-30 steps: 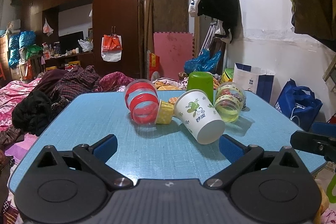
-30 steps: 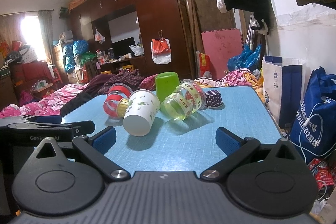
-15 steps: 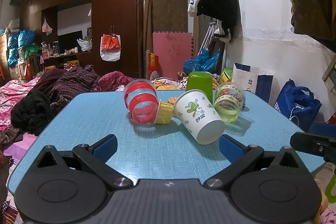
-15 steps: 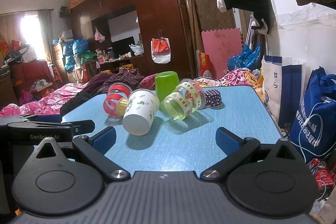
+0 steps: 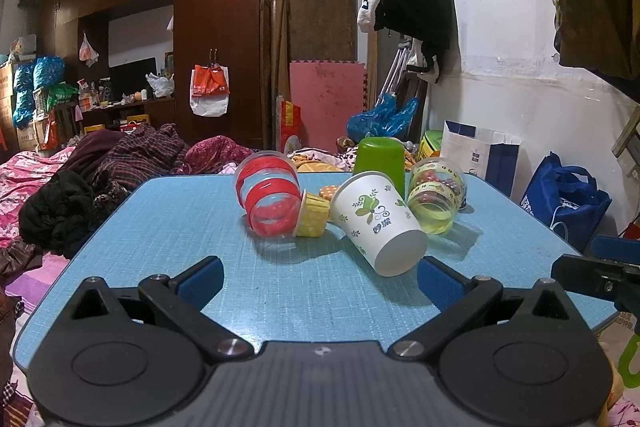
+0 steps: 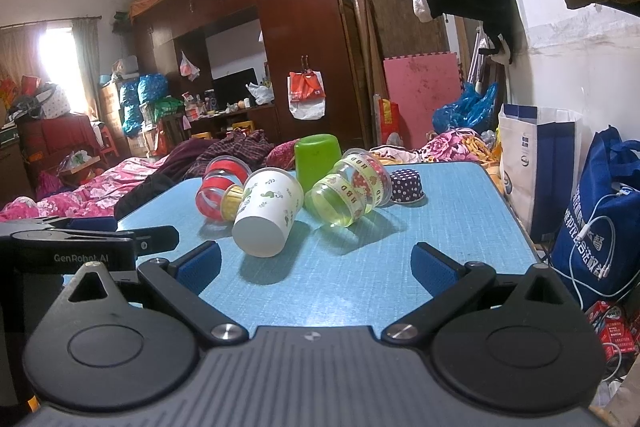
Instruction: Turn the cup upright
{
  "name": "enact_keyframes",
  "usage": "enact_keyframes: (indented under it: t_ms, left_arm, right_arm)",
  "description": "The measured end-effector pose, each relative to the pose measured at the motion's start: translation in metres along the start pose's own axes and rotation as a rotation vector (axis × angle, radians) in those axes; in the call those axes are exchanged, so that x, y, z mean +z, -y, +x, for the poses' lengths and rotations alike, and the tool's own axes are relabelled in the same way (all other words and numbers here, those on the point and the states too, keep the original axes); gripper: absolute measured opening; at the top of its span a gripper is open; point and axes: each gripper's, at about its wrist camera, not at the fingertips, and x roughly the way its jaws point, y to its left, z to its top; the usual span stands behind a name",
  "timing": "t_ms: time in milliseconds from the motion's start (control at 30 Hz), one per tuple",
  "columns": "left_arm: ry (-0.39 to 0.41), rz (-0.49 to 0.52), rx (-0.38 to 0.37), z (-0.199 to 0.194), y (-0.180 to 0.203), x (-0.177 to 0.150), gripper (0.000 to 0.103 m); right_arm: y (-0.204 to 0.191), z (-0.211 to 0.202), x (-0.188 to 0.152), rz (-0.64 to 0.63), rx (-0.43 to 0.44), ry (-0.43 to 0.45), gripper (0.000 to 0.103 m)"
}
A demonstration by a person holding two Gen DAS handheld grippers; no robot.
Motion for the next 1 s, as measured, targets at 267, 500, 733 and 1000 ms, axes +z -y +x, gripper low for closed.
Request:
enact_keyframes:
  t_ms: [267,500,733,1000]
  left_arm:
    - [-0.001,-0.003,-0.002,0.001,-0.001,0.001,0.103]
    - [-0.002,-0.003,-0.005,0.002,-0.001,0.0,0.103]
    - [-0.003,-0.003,-0.005,0.003,-0.001,-0.001,0.103]
    - [0.0,-0.03,-0.056,0.014,-0.01,0.008,0.103]
  right_arm:
    - [0.0,0.0,0.0,0.001,-0.001,0.0,0.102]
    - [0.0,0.0,0.0,0.0,0.0,0.0,0.102]
    - [0.0,0.0,0.0,0.0,0.0,0.0,0.102]
    - [0.002,0.0,0.0,0.006,-0.006,-0.004,0.102]
